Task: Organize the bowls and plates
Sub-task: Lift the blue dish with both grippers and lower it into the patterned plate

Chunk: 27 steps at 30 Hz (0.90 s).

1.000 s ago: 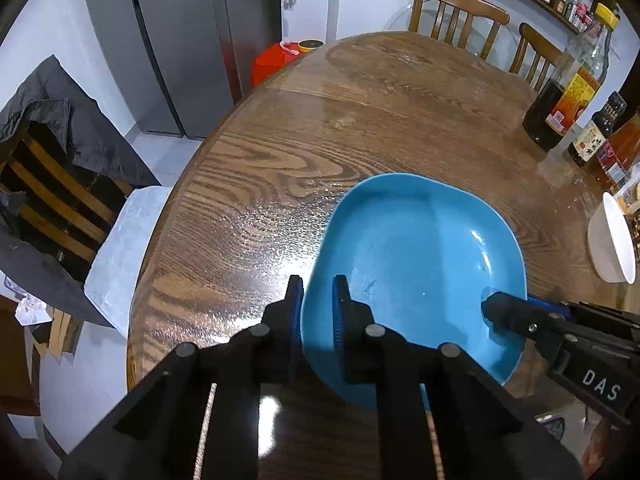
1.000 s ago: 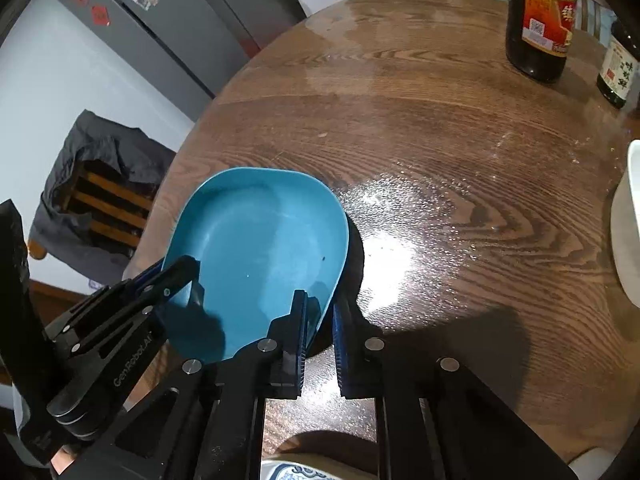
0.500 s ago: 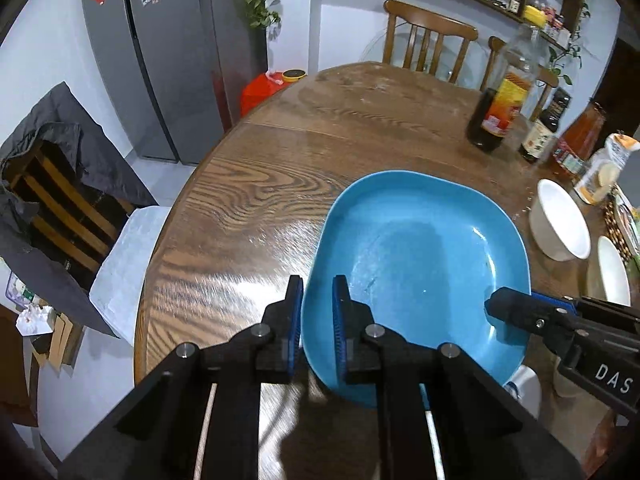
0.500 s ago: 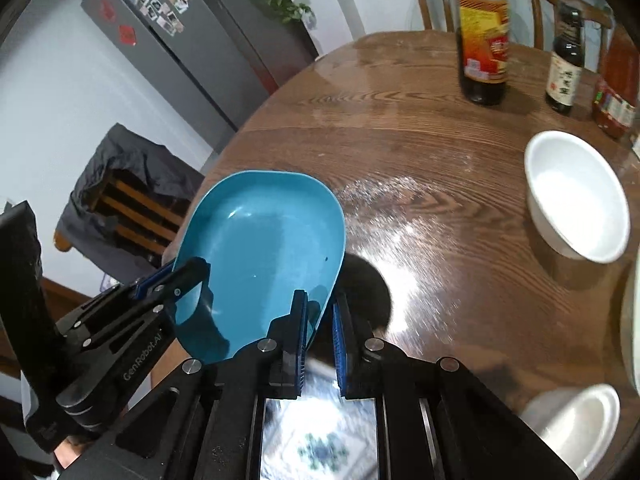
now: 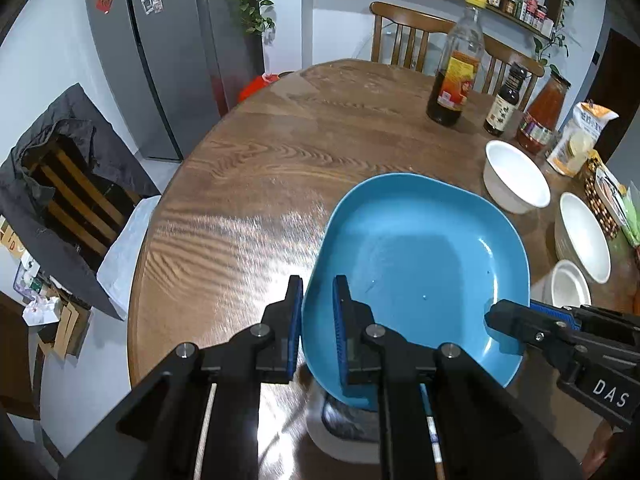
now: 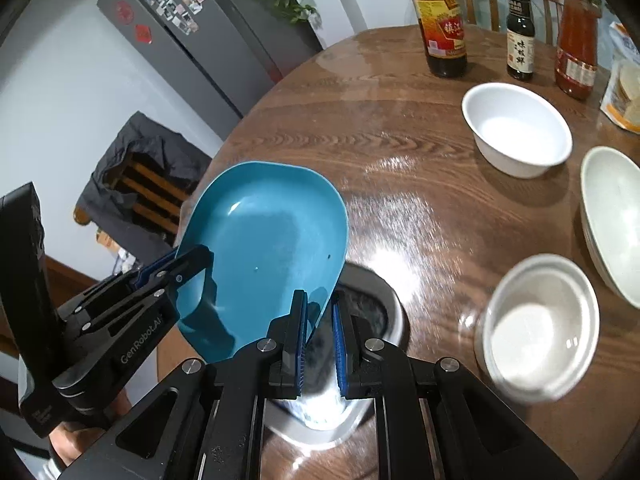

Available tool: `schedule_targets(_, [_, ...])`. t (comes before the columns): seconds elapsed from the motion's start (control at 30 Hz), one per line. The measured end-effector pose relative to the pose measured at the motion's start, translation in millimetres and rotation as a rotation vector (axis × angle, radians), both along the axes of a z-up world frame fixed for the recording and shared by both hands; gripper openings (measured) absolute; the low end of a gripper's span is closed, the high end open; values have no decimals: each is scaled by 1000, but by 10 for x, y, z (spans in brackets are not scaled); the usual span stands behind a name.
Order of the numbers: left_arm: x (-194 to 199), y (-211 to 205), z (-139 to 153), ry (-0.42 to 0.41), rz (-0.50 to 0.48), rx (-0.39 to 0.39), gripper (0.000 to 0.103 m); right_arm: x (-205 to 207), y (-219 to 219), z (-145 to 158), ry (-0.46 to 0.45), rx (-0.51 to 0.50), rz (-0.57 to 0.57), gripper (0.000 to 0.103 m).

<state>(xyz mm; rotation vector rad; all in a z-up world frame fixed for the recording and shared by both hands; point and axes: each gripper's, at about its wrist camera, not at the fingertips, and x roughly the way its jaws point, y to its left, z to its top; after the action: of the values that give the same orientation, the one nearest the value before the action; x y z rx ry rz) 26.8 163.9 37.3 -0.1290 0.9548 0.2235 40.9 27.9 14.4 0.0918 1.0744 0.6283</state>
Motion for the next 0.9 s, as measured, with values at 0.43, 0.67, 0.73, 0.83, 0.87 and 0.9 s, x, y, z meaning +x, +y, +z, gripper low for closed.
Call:
schedule_targets(0.43, [-293,-165,-277,71,23,-19,14,-270,-97,-233,39,-60,53,14])
schedule_targets(0.67, [-298,-186,-424,108,26,-21,15,-267,-50,-386,69,-98,60,14])
schedule_targets(0.73, [-291,-196,-442,110,19,-15,15,-278,-41,-401,69,-100,61,14])
schedule_targets(0.83, [-284,-216,-443,112,9,8,16,-276,-28,-391,64,-108,60,14])
schedule_targets(0.87, [-290,-217,-446,112,9,9,16,-279,-25,-388,63,-111,60,14])
schedule_targets(0.9, [-292,-218,-448,115,7,10,16,-279,-22,-379,58,-116,61,14])
